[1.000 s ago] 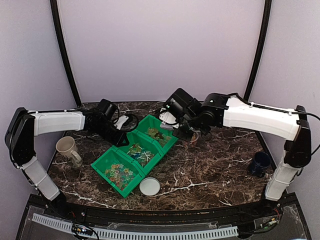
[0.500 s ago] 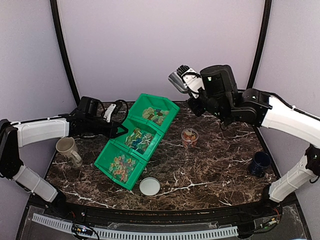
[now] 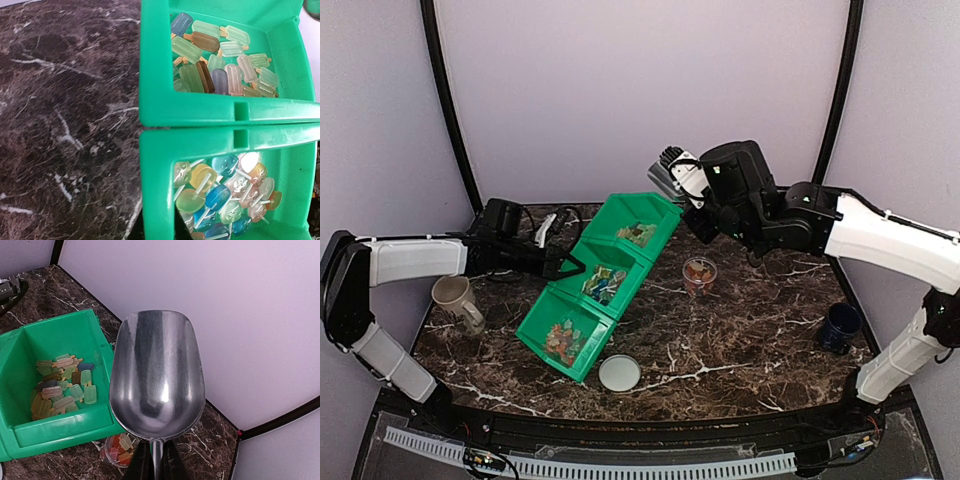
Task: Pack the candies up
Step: Scoop the fake candies from the plate.
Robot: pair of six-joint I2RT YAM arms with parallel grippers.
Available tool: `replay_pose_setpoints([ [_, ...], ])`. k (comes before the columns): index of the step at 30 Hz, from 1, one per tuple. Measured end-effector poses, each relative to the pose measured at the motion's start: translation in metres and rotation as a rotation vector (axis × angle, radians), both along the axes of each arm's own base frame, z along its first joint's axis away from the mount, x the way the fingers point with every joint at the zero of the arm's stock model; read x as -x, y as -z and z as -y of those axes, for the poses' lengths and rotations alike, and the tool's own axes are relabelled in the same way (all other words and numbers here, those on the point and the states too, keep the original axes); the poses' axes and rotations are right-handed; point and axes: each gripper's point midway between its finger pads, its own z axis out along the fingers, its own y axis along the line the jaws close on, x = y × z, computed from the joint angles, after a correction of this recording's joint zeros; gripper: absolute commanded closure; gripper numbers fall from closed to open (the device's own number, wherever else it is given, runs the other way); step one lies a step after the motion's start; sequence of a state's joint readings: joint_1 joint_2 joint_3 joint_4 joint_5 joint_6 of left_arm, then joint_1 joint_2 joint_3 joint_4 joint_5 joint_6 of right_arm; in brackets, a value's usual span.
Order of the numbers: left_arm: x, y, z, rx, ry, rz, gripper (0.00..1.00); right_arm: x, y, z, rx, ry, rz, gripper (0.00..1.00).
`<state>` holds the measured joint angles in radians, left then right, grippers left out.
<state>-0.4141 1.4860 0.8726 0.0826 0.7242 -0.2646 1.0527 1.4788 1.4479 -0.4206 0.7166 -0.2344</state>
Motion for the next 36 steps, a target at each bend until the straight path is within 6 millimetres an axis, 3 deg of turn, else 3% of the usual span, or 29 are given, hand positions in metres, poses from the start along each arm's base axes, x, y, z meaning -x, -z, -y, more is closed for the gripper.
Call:
replay_pose_setpoints([
  [6,-0.02,0.024,-0.021,-0.205,-0.1,-0.003,1.0,0.01,0.01,-0.004,0.061,-0.077,-0.062,1.0],
  [11,-0.023,0.041,-0.038,-0.318,-0.148,-0.017,1.0,0.013,0.027,-0.018,0.189,-0.116,-0.132,1.0],
  [16,-0.02,0.057,-0.042,-0.404,-0.147,-0.044,1.0,0.014,0.084,-0.035,0.419,-0.137,-0.237,1.0],
  [21,-0.017,0.064,-0.045,-0.453,-0.142,-0.051,1.0,0.023,0.137,-0.035,0.642,-0.159,-0.319,1.0],
  [25,-0.012,0.073,-0.046,-0.489,-0.128,-0.073,1.0,0.025,0.144,-0.04,0.72,-0.181,-0.32,1.0],
  [30,-0.013,0.071,-0.041,-0.512,-0.114,-0.051,1.0,0.017,0.148,-0.054,0.775,-0.196,-0.304,1.0],
  [36,-0.009,0.075,-0.04,-0.548,-0.097,-0.041,1.0,0.011,0.175,-0.068,0.861,-0.233,-0.314,1.0],
])
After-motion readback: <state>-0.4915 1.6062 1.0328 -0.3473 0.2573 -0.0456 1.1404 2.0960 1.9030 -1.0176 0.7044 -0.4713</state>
